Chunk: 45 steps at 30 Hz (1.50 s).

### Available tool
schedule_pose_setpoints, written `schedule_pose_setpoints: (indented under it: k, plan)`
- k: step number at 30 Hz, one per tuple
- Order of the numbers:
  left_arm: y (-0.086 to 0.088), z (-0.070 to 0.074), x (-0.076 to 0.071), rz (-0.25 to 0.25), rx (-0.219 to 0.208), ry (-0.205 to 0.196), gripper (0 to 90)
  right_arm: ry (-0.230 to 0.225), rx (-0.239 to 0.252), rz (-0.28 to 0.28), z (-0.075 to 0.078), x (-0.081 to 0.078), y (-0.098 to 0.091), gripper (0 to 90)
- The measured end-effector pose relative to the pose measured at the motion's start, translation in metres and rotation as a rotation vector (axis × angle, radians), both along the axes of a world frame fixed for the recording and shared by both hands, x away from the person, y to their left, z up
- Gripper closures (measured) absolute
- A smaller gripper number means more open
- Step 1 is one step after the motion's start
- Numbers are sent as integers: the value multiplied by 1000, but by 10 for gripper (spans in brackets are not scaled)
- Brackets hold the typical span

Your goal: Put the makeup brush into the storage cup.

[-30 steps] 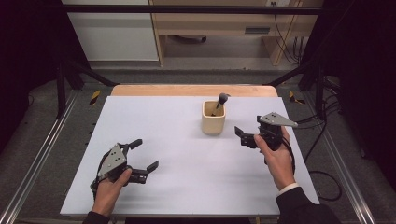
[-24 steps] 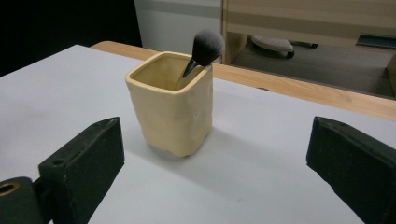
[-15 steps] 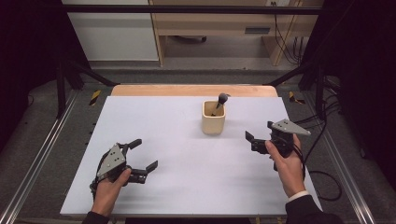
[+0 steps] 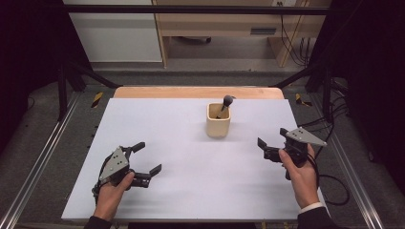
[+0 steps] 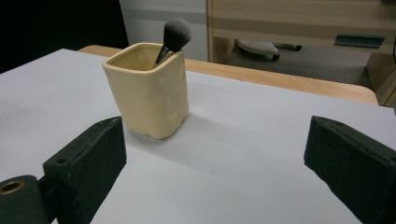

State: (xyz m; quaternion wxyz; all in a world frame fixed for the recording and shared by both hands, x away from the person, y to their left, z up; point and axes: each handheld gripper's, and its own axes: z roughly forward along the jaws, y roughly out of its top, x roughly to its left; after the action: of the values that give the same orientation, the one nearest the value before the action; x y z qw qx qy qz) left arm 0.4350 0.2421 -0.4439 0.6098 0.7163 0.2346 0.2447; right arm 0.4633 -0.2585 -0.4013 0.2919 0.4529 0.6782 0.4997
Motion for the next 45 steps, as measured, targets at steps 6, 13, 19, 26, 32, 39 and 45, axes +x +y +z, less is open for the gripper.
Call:
schedule_pose_setpoints:
  k: [6, 13, 19, 26, 32, 39, 45]
  plan:
    - [1, 0, 0, 4, -5, 1, 15, -23, 1, 5, -1, -9, -3, 54]
    - [1, 0, -1, 6, -9, -2, 15, -45, 8, 19, -2, -20, -6, 55]
    - [2, 1, -2, 11, -11, -2, 15, -64, 14, 24, -7, -29, -8, 55]
    - [3, 1, -2, 12, -12, 0, 15, -91, 20, 6, -15, -37, -12, 39]
    - [3, 0, -3, 12, -12, 2, 15, -102, 27, 4, -23, -44, -14, 37]
    - [2, 0, -4, 10, -5, 2, 15, -110, 26, 39, -35, -48, -10, 41]
    - [0, -1, -5, 13, 4, 10, 15, -127, 25, 56, -41, -49, -3, 41]
